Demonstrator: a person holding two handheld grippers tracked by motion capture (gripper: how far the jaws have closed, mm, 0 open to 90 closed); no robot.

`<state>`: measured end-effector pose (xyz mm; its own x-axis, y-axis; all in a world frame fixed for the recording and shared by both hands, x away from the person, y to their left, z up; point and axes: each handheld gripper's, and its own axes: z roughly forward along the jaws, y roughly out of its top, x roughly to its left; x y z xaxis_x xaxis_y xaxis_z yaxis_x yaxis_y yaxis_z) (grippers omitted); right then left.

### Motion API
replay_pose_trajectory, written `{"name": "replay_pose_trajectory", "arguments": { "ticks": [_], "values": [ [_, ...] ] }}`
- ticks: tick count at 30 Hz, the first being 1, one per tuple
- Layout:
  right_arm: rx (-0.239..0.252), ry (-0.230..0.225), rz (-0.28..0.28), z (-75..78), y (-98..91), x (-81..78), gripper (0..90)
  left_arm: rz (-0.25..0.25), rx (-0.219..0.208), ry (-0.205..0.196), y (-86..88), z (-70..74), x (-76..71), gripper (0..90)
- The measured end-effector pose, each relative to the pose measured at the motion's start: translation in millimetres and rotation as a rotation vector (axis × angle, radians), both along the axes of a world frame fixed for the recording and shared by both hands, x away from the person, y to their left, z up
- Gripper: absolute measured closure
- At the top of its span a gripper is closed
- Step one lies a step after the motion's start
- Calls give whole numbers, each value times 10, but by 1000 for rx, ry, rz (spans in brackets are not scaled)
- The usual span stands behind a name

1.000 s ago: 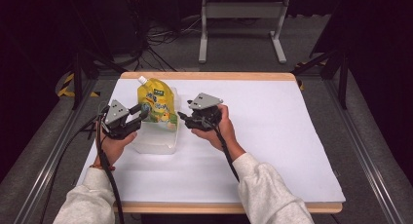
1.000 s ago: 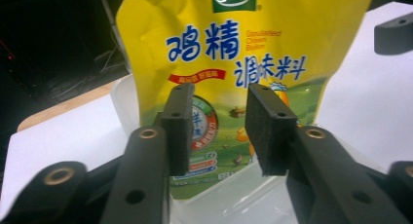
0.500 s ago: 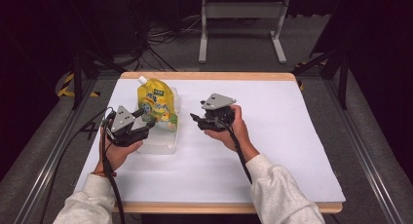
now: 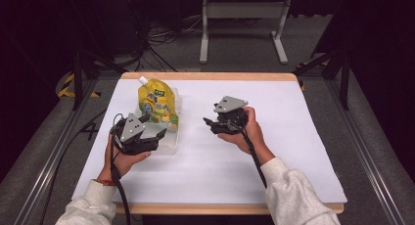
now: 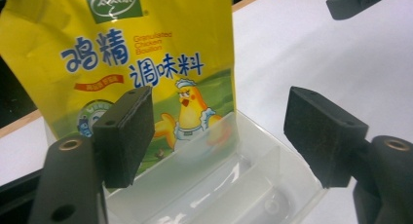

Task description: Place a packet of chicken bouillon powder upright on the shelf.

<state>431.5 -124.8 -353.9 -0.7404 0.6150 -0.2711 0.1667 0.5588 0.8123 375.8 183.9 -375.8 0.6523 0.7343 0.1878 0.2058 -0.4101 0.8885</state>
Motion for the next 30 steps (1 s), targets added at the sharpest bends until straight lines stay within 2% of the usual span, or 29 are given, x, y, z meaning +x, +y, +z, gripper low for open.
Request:
{"name": "replay_pose_trajectory", "arguments": {
  "ticks": [13, 30],
  "values": [
    [-18, 18, -5, 8, -210, -75, 360, -43, 32, 15, -127, -16, -99, 194],
    [-71, 36, -13, -27, -503, -210, 316, -121, 63, 41, -292, -74, -273, 131]
  ]
}}
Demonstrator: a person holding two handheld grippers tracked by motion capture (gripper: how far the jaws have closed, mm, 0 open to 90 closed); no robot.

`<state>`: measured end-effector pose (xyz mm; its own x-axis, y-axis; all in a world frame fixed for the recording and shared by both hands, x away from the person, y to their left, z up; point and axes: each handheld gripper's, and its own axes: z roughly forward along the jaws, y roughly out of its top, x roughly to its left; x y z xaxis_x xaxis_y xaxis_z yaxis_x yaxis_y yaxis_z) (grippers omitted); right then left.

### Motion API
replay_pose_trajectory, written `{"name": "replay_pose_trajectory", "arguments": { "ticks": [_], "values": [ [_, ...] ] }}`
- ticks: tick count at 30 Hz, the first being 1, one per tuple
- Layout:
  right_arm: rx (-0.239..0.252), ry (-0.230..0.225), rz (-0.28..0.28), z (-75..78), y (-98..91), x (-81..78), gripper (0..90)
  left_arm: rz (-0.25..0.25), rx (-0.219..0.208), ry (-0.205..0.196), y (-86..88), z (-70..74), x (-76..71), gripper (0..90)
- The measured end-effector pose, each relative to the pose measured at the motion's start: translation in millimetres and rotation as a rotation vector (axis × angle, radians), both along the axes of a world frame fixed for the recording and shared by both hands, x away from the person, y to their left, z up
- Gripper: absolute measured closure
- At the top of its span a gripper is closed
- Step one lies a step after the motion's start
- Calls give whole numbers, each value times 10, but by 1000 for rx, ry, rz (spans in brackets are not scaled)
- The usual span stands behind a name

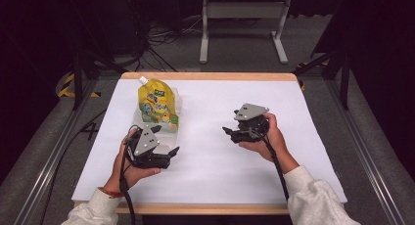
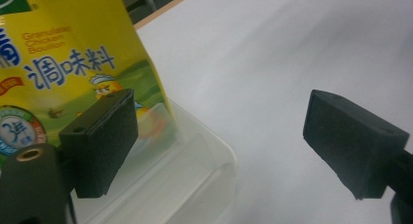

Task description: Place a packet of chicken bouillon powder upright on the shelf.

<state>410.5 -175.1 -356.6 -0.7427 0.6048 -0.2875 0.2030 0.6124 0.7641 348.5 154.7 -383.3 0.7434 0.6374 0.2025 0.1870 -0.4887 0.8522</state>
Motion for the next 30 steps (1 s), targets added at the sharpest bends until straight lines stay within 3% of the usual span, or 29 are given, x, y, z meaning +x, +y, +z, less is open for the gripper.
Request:
{"name": "replay_pose_trajectory", "arguments": {
  "ticks": [6, 22, 30],
  "values": [
    [-26, 4, -7, -12, -136, -70, 297, -47, -13, 0, -57, -8, -64, 119],
    [-49, 22, -11, -107, -488, -274, 242, -117, 25, 12, -196, -87, -194, 110],
    [-55, 30, -26, -205, -655, -393, 214, -148, 46, 40, -270, -178, -251, 110]
  ]
}}
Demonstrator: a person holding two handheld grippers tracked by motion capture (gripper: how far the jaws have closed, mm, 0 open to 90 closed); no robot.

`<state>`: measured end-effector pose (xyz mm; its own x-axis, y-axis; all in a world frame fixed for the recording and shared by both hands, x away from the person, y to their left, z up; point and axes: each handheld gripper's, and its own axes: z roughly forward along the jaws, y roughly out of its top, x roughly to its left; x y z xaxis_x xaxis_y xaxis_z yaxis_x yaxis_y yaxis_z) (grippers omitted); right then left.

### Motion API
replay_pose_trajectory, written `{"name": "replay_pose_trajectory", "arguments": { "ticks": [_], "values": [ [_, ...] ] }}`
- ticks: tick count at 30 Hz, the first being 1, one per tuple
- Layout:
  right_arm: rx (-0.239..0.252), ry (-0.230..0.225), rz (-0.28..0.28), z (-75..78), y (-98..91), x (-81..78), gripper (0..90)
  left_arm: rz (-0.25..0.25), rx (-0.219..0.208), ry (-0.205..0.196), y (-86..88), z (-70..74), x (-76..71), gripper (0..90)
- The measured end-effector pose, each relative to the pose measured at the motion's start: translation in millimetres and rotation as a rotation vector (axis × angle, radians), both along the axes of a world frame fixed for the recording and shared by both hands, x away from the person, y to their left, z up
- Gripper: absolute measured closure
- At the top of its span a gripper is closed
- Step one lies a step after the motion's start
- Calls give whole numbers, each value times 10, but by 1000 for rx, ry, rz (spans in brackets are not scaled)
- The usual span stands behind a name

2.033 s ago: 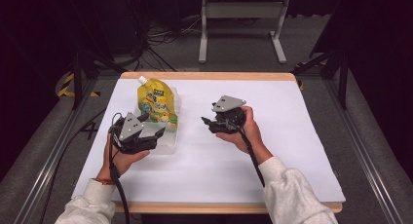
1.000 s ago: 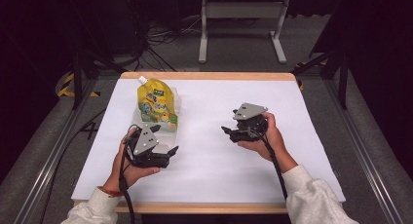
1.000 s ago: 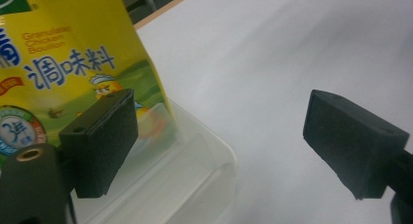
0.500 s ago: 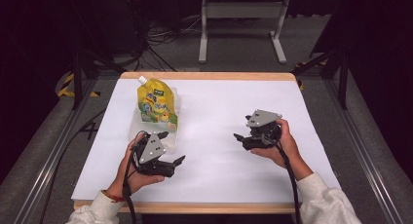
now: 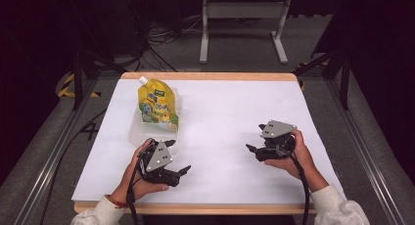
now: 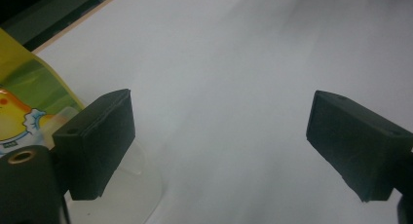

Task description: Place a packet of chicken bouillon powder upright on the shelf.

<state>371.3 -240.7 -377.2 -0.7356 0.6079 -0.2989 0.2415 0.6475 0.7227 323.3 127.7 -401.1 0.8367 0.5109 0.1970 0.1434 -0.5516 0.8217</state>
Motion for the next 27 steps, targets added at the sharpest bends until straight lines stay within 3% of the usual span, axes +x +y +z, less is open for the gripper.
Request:
{"name": "replay_pose_trajectory", "arguments": {
  "ticks": [11, 27],
  "values": [
    [-27, 8, -32, -185, -250, -210, 199, -21, 34, 17, -46, -99, -51, 111],
    [61, 12, -116, -427, -753, -541, 177, -24, 53, 74, -73, -250, -40, 108]
  ]
}}
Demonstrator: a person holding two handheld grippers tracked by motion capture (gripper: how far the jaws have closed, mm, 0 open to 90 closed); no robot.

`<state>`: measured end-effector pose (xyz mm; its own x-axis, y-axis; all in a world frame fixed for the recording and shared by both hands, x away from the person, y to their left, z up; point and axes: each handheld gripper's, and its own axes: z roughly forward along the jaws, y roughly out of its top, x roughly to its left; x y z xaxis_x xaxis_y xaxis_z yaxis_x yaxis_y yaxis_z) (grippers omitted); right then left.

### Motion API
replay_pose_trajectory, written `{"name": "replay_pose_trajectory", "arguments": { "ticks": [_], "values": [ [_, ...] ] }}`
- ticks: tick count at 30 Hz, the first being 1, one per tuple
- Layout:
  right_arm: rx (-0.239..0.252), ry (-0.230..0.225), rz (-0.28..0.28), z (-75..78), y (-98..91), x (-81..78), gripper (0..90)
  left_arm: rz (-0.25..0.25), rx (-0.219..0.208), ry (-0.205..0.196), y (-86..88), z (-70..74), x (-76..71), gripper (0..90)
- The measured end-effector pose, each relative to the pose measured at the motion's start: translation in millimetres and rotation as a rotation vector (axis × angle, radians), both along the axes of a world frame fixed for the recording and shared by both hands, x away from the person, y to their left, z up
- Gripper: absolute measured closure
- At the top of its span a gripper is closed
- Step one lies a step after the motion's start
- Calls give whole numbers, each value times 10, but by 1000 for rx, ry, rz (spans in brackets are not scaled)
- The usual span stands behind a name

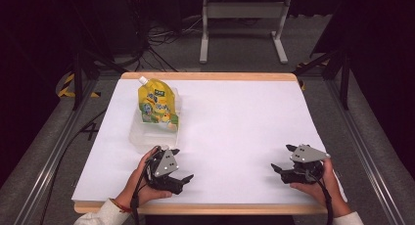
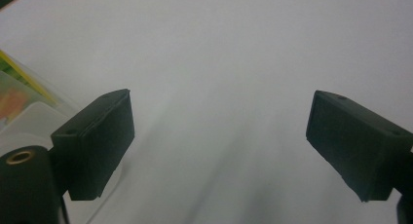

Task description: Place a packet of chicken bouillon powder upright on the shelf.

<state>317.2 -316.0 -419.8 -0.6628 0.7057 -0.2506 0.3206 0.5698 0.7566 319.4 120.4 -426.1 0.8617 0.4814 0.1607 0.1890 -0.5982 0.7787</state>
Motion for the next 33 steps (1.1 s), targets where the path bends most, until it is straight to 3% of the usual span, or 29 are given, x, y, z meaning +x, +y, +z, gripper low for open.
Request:
{"name": "replay_pose_trajectory", "arguments": {
  "ticks": [14, 33],
  "values": [
    [39, 21, -88, -157, -198, -184, 147, -43, 15, 24, -56, -65, 10, 98],
    [16, 17, -82, -169, -185, -215, 146, -69, 34, 51, -126, -105, 33, 92]
  ]
}}
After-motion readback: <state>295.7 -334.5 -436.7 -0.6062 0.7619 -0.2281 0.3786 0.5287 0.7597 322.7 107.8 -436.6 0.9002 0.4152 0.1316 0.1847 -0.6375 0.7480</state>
